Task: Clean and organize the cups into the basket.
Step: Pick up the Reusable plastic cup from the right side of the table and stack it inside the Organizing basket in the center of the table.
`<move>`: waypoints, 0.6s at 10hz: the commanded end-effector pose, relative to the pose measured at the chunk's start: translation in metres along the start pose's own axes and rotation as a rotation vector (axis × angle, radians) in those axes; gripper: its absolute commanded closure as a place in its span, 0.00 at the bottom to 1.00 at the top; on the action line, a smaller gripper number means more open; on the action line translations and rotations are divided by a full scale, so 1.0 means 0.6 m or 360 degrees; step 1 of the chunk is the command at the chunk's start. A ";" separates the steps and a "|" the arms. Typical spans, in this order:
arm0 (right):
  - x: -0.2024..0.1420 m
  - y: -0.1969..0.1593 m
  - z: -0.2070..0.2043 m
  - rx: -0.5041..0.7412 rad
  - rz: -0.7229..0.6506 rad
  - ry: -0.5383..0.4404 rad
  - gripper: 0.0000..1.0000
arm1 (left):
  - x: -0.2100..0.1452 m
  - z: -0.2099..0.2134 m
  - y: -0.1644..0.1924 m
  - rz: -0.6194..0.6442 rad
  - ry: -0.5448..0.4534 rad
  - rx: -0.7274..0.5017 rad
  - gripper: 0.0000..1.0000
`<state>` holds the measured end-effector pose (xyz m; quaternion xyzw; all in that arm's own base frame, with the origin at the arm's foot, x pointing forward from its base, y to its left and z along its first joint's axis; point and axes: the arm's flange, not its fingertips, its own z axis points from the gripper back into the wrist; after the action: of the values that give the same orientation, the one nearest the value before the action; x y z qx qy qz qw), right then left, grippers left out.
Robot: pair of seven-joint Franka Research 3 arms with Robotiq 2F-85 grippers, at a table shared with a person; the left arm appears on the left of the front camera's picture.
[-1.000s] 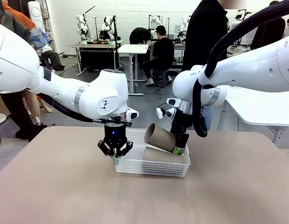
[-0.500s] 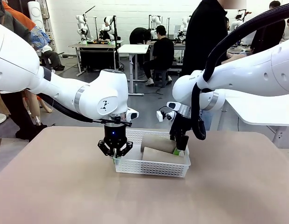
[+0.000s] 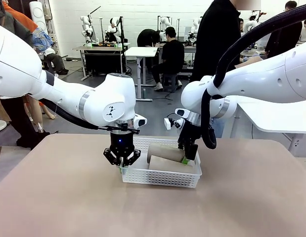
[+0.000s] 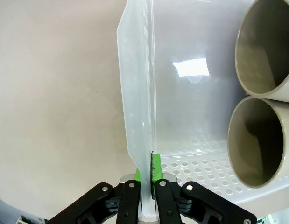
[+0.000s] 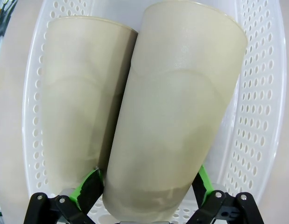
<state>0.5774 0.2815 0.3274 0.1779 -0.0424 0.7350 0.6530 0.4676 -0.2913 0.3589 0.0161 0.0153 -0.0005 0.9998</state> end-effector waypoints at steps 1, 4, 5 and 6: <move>0.004 -0.001 -0.012 0.0003 0.0027 -0.0069 0.00 | 0.001 0.002 0.003 -0.0012 -0.0003 0.0000 1.00; 0.011 0.041 0.042 -0.0047 0.0032 -0.0222 0.00 | 0.001 0.002 0.003 -0.0012 -0.0003 0.0000 1.00; 0.001 0.068 0.077 -0.0073 0.0031 -0.0321 0.00 | 0.001 0.002 0.003 -0.0012 -0.0003 0.0000 1.00; -0.019 0.101 0.118 -0.0122 0.0010 -0.0409 0.00 | 0.001 0.002 0.003 -0.0012 -0.0003 0.0000 1.00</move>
<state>0.5641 0.2738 0.3850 0.2229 -0.1208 0.7133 0.6534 0.4679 -0.2912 0.3590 0.0159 0.0151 -0.0002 0.9998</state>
